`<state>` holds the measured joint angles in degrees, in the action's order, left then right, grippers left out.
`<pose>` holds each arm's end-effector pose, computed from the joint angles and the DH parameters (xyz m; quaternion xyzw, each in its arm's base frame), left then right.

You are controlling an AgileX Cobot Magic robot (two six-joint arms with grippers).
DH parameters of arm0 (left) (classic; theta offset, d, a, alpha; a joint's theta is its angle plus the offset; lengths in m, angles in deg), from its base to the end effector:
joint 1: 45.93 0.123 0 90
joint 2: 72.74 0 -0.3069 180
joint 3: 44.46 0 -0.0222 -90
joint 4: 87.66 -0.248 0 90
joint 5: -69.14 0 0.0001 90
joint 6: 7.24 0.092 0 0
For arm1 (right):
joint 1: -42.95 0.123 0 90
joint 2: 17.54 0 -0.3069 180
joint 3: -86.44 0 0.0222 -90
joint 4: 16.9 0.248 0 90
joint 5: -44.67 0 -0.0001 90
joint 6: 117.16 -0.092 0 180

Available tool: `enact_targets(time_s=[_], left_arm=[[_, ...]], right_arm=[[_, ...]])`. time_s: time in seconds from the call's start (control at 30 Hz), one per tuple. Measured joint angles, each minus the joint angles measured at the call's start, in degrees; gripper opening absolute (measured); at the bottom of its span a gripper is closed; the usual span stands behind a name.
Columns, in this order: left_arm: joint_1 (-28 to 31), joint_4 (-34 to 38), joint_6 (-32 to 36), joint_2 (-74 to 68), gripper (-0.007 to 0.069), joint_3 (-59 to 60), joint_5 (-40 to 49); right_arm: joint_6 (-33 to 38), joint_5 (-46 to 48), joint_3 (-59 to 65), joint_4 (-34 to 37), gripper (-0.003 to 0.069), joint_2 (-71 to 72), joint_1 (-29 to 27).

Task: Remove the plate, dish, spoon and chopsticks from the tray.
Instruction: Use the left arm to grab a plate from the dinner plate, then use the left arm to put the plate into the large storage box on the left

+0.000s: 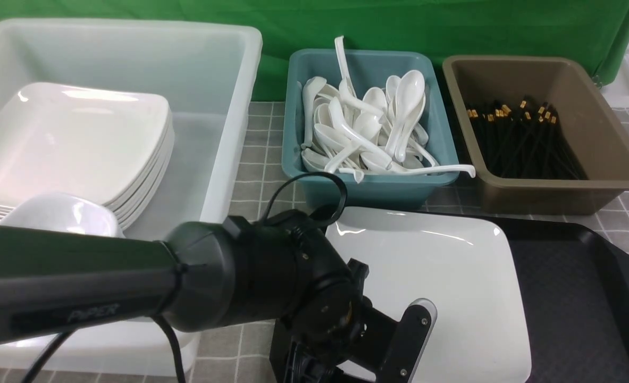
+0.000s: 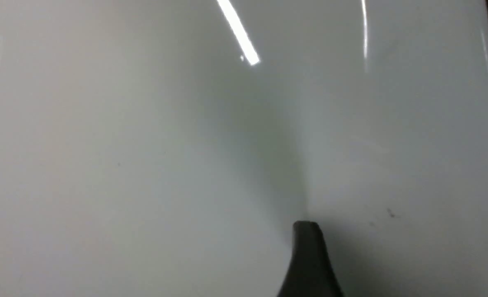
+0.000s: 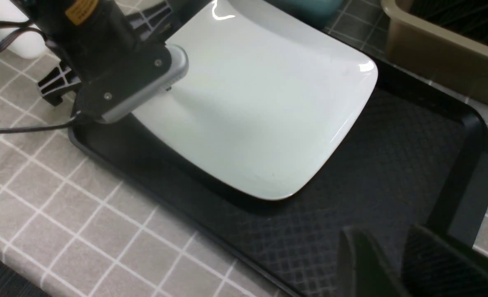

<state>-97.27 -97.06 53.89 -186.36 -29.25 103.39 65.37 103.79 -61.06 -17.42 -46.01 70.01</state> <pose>0.2298 -0.2736 0.1785 0.8530 0.4978 0.0679 0.1413 0.0144 0.0066 0.3628 -0.2213 0.8377 0.1016 0.4889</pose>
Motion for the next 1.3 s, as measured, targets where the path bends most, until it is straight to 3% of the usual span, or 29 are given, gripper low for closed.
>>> enact_targets(time_s=[0.13, 0.3, 0.37, 0.53, 0.63, 0.87, 1.0, 1.17, 1.3], left_arm=[[-0.2, -0.7, -0.8, -0.2, 0.0272, -0.1, -0.6], [-1.5, -1.9, -2.4, -0.2, 0.0242, -0.7, 0.5], [-2.8, -2.5, -4.1, 0.8, 0.0237, -0.8, 2.8], [-8.9, -3.6, -12.9, 9.8, 0.0083, -0.8, 6.7], [-12.2, -3.5, -15.0, 16.3, 0.0034, -0.8, 7.5], [-16.2, -1.5, -16.5, 27.0, 0.0026, -0.4, 10.8], [-16.3, -2.5, -17.3, 33.2, 0.0026, -0.4, 10.4], [-16.3, -11.8, -29.2, 39.6, 0.0028, -3.8, 14.5], [-13.6, -22.1, -35.9, 42.5, 0.0028, -6.9, 18.3]], right_arm=[[0.0, 0.0, 0.0, -0.1, 0.021, 0.0, 0.0], [0.0, 0.0, 0.0, -0.2, 0.0216, 0.0, 0.0], [0.0, 0.0, 0.0, -0.2, 0.0216, 0.0, 0.0], [0.0, -0.3, 0.0, -0.2, 0.0217, 0.0, 0.0], [0.0, -1.5, 0.0, -0.2, 0.0217, 0.0, 0.0], [-1.9, -5.8, 0.0, -1.3, 0.0217, 0.0, 0.0], [-6.7, -8.8, 0.0, -4.9, 0.0188, 0.0, 0.0], [-9.8, -12.0, 0.0, -5.4, 0.0056, -0.1, 0.0], [-10.5, -15.5, 0.0, -5.3, 0.0026, -1.2, 0.0]])
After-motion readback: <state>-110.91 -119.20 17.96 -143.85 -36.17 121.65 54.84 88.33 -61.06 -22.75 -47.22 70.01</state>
